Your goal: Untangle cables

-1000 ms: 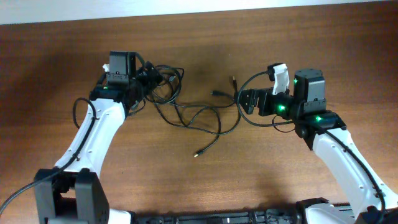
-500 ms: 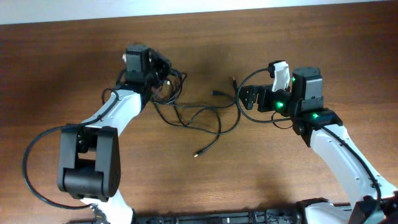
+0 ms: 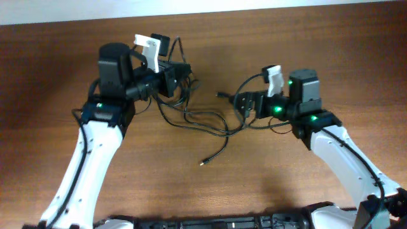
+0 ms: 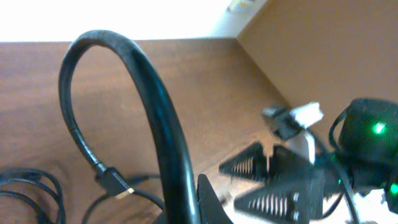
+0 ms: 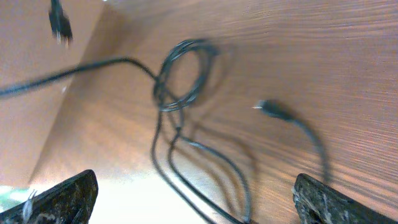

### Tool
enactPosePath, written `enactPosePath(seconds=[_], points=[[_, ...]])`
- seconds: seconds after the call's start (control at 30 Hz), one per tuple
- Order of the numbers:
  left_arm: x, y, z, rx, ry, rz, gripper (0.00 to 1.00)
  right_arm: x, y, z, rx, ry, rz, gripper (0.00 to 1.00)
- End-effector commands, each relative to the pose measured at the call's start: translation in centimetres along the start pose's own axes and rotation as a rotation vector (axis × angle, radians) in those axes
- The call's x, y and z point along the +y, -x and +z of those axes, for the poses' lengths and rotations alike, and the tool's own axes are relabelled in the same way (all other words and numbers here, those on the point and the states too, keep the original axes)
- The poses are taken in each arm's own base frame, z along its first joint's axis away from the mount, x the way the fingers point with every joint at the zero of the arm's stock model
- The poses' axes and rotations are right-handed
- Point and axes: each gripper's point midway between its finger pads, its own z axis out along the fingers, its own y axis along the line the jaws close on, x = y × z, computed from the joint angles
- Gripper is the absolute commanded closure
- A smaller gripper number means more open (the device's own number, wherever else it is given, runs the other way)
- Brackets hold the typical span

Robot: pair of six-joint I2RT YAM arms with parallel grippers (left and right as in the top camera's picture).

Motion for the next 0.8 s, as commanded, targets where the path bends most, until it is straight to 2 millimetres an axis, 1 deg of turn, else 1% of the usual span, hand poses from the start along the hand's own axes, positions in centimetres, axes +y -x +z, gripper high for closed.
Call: enactPosePath(seconds=[0.0,0.03,0.1,0.17,0.2,0.3,0.4,0.43,0.47,0.53,0.6,0.63,0.67,0.7,0.73,0.77], points=[[-0.8,2.8,-2.8,-0.113,0.101,0.048,1.0,3.2,-2.0,2.3,0.055,0.075,-0.223,0.01],[-0.9,3.3,-3.4,-0.135,0.12,0.059,1.0,3.5,-2.4,3.1,0.061,0.061,-0.274,0.01],[-1.9,4.1,-4.4,-0.172,0.114,0.079,1.0,3.5,-3.0,5.3,0.054,-0.004,-0.328,0.01],[-2.7,4.5,-5.1,-0.192,0.109,0.094,1.0,4.0,-3.1,7.3,0.027,-0.013,-0.377,0.01],[-3.1,5.0,-5.6,-0.211,0.107,0.108,1.0,4.1,-3.2,8.8,0.006,-0.017,-0.402,0.01],[-3.3,6.6,-7.3,-0.286,0.111,0.074,1.0,4.0,-3.3,11.9,-0.05,0.018,-0.439,0.01],[-2.3,8.1,-9.1,-0.357,0.117,-0.053,1.0,3.9,-1.9,13.9,-0.159,0.068,-0.35,0.01],[-2.2,8.3,-9.4,-0.365,0.108,-0.078,1.0,3.6,-1.5,14.3,-0.197,0.071,-0.32,0.02],[-2.4,8.3,-9.5,-0.363,0.087,-0.076,1.0,3.4,-1.0,14.7,-0.226,0.069,-0.295,0.06],[-3.5,8.5,-9.5,-0.36,0.034,-0.055,1.0,3.2,-0.4,15.4,-0.249,0.067,-0.275,0.09],[-4.5,8.8,-9.6,-0.361,-0.018,-0.037,1.0,3.5,1.0,16.5,-0.268,0.077,-0.282,0.12],[-4.6,8.9,-9.7,-0.367,-0.021,-0.048,1.0,3.6,1.5,16.9,-0.275,0.08,-0.285,0.17],[-4.6,9.0,-9.7,-0.369,-0.021,-0.046,1.0,3.8,2.1,17.4,-0.273,0.076,-0.284,0.33],[-4.2,9.1,-9.9,-0.374,-0.012,-0.049,1.0,3.7,2.6,17.5,-0.277,0.066,-0.281,0.6],[-3.3,9.2,-10.4,-0.383,0.013,-0.061,1.0,4.1,4.2,17.1,-0.308,0.077,-0.287,0.83],[-2.3,9.2,-11.0,-0.387,0.041,-0.08,1.0,5.0,5.7,16.3,-0.335,0.107,-0.3,0.9]])
